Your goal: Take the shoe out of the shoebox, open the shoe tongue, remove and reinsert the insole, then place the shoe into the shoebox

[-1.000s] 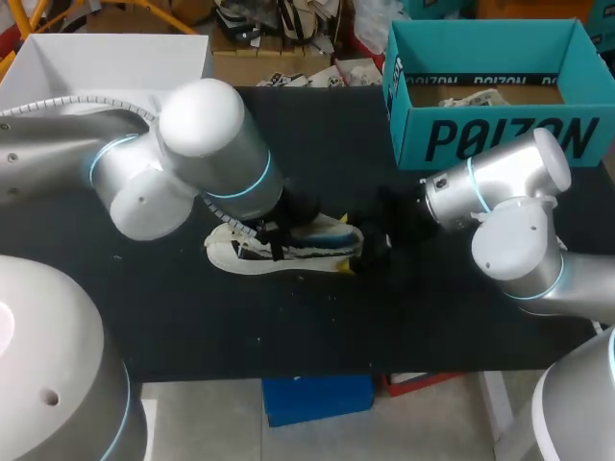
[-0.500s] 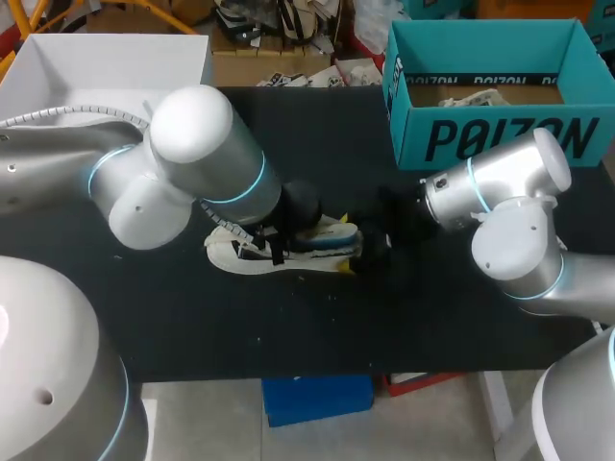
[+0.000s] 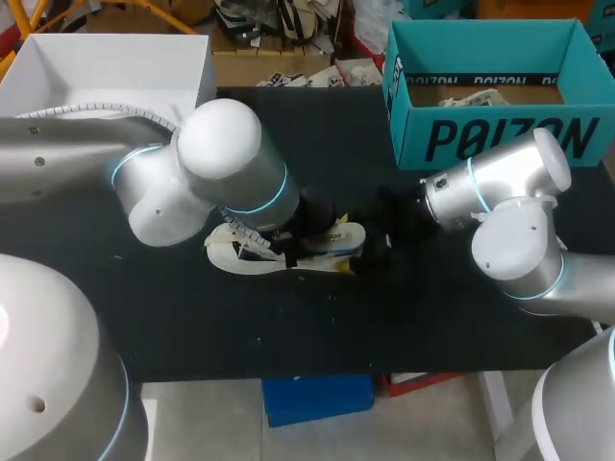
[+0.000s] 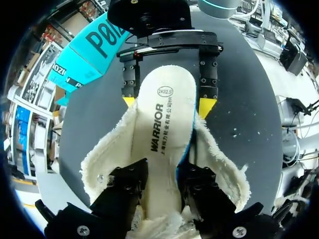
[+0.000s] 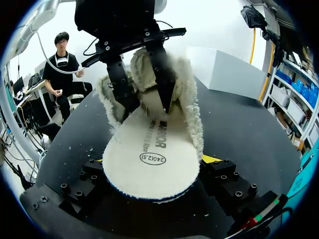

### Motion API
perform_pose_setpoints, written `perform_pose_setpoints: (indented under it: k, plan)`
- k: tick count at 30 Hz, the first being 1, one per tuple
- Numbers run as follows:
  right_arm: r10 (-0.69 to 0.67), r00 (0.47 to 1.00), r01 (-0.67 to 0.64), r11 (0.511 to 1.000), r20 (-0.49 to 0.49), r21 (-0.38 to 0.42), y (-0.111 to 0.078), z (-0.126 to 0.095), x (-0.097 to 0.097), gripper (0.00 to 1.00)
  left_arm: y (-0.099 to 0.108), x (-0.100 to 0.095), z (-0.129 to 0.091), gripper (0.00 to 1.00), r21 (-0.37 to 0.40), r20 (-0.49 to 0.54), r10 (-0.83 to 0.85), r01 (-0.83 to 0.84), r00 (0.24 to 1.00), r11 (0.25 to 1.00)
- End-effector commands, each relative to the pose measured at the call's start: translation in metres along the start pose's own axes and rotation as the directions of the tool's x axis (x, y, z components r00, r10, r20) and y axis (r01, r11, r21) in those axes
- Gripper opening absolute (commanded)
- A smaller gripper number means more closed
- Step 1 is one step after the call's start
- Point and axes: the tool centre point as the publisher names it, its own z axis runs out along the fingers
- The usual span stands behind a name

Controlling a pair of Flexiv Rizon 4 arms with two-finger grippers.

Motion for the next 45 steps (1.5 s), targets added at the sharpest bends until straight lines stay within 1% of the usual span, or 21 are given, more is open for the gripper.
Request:
perform_pose_setpoints:
  k: [1, 3, 4, 9, 15, 16, 18, 23, 30, 35, 36, 37, 38, 39, 45]
  plan:
    - [0.001, 1.0, -0.001, 1.0, 0.0, 0.002, -0.001, 0.002, -0.001, 0.0, -0.003, 0.022, -0.009, 0.84, -0.027, 0.11, 0.013, -0.01, 0.994, 1.0]
    - [0.001, 1.0, -0.001, 1.0, 0.0, 0.002, -0.001, 0.002, -0.001, 0.0, -0.004, 0.024, -0.009, 0.79, -0.026, 0.135, 0.012, -0.009, 0.991, 1.0]
    - [0.001, 1.0, -0.001, 1.0, 0.0, 0.002, -0.001, 0.002, -0.001, 0.0, -0.004, 0.024, -0.009, 0.75, -0.025, 0.142, 0.009, -0.006, 0.99, 1.0]
    - [0.001, 1.0, -0.001, 1.0, 0.0, 0.002, -0.001, 0.002, -0.001, 0.0, -0.008, 0.024, -0.006, 0.73, -0.026, 0.16, 0.009, -0.005, 0.987, 1.0]
    - [0.001, 1.0, -0.001, 1.0, 0.0, 0.002, -0.001, 0.002, -0.001, 0.0, -0.016, 0.019, 0.006, 0.58, -0.033, 0.189, 0.02, -0.014, 0.982, 0.999]
    - [0.001, 1.0, -0.001, 1.0, 0.0, 0.002, -0.001, 0.002, -0.001, 0.0, -0.017, 0.018, 0.007, 0.58, -0.033, 0.191, 0.021, -0.015, 0.981, 0.999]
    - [0.001, 1.0, -0.001, 1.0, 0.0, 0.002, -0.001, 0.002, -0.001, 0.0, -0.02, 0.015, 0.009, 0.55, -0.025, 0.196, 0.023, -0.018, 0.98, 1.0]
    - [0.001, 1.0, -0.001, 1.0, 0.0, 0.002, -0.001, 0.002, -0.001, 0.0, -0.029, 0.014, 0.014, 0.5, -0.01, 0.199, 0.032, -0.031, 0.979, 0.999]
    - [0.001, 1.0, -0.001, 1.0, 0.0, 0.002, -0.001, 0.002, -0.001, 0.0, -0.039, 0.012, 0.021, 0.49, 0.008, 0.187, 0.042, -0.044, 0.982, 0.999]
    - [0.001, 1.0, -0.001, 1.0, 0.0, 0.002, -0.001, 0.002, -0.001, 0.0, -0.048, 0.009, 0.019, 0.48, 0.023, 0.189, 0.049, -0.055, 0.981, 0.998]
    - [0.001, 1.0, -0.001, 1.0, 0.0, 0.002, -0.001, 0.002, -0.001, 0.0, -0.049, 0.009, 0.018, 0.46, 0.026, 0.19, 0.05, -0.056, 0.98, 0.998]
    - [0.001, 1.0, -0.001, 1.0, 0.0, 0.002, -0.001, 0.002, -0.001, 0.0, -0.05, 0.009, 0.018, 0.35, 0.028, 0.191, 0.051, -0.057, 0.98, 0.998]
    - [0.001, 1.0, -0.001, 1.0, 0.0, 0.002, -0.001, 0.002, -0.001, 0.0, -0.051, 0.009, 0.018, 0.12, 0.031, 0.19, 0.052, -0.059, 0.98, 0.998]
    - [0.001, 1.0, -0.001, 1.0, 0.0, 0.002, -0.001, 0.002, -0.001, 0.0, -0.052, 0.009, 0.017, 0.0, 0.033, 0.189, 0.052, -0.06, 0.981, 0.998]
    - [0.001, 1.0, -0.001, 1.0, 0.0, 0.002, -0.001, 0.002, -0.001, 0.0, -0.044, 0.015, 0.003, 0.0, 0.049, 0.163, 0.044, -0.053, 0.986, 0.997]
